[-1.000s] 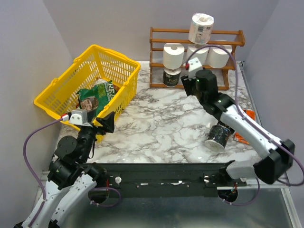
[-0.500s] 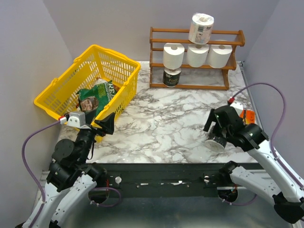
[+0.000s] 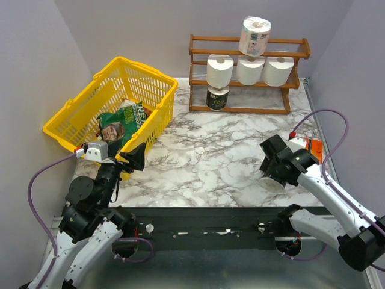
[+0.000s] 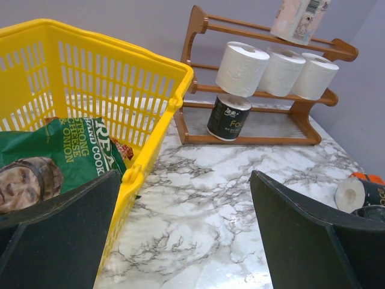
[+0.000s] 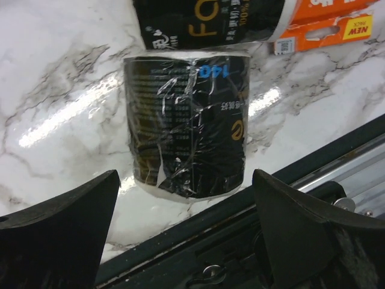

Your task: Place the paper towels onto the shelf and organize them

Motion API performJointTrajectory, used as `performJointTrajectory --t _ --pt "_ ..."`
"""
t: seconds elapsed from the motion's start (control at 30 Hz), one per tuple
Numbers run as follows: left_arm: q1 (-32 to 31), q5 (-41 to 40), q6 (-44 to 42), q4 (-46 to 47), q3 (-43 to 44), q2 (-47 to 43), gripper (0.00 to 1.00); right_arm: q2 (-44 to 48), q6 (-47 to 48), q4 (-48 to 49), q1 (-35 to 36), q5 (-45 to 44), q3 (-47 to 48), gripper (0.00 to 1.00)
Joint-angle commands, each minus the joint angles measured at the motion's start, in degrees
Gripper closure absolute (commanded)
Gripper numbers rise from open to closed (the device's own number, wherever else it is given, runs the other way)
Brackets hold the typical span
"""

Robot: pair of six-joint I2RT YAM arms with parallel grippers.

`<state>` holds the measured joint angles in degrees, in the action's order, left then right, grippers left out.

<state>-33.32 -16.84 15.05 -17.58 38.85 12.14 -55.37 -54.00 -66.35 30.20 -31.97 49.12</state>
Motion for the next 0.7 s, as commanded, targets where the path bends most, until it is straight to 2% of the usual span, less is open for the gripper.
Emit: performJointTrajectory --t 0.0,0.17,0.27,0.3,0.33,0.37,0.47,0.67 --pt "0.36 1.02 0.42 1.24 -0.44 -0.45 0.01 -2.45 -1.82 3.41 -3.03 -3.98 -2.54 0.00" --pt "0.45 1.20 0.42 1.24 -0.36 -0.19 0.01 -6.58 4.14 9.54 -3.04 -1.72 -1.75 0.02" --pt "0.36 1.11 0.51 1.24 -0.44 -0.28 0.01 -6.94 6.88 15.43 -3.04 4.08 -1.31 0.12" --pt "0.36 1.11 0.42 1.32 -0.44 -0.19 0.01 -6.85 8.54 17.72 -3.04 6.45 -1.49 0.19" --pt "0.36 1.11 0.42 1.32 -0.44 -0.28 0.01 -6.59 10.30 20.27 -3.04 8.91 -1.66 0.20" --pt "0.36 1.02 0.33 1.32 -0.44 -0.19 0.01 -6.94 13.01 24.21 -3.04 13.11 -1.84 0.21" --pt "0.36 0.93 0.25 1.24 -0.36 0.07 0.01 -11.40 15.57 25.04 -2.42 13.77 0.88 0.21" --pt "0.36 0.93 0.16 1.32 -0.36 0.60 0.01 -18.71 32.07 28.46 6.45 21.84 11.85 0.15"
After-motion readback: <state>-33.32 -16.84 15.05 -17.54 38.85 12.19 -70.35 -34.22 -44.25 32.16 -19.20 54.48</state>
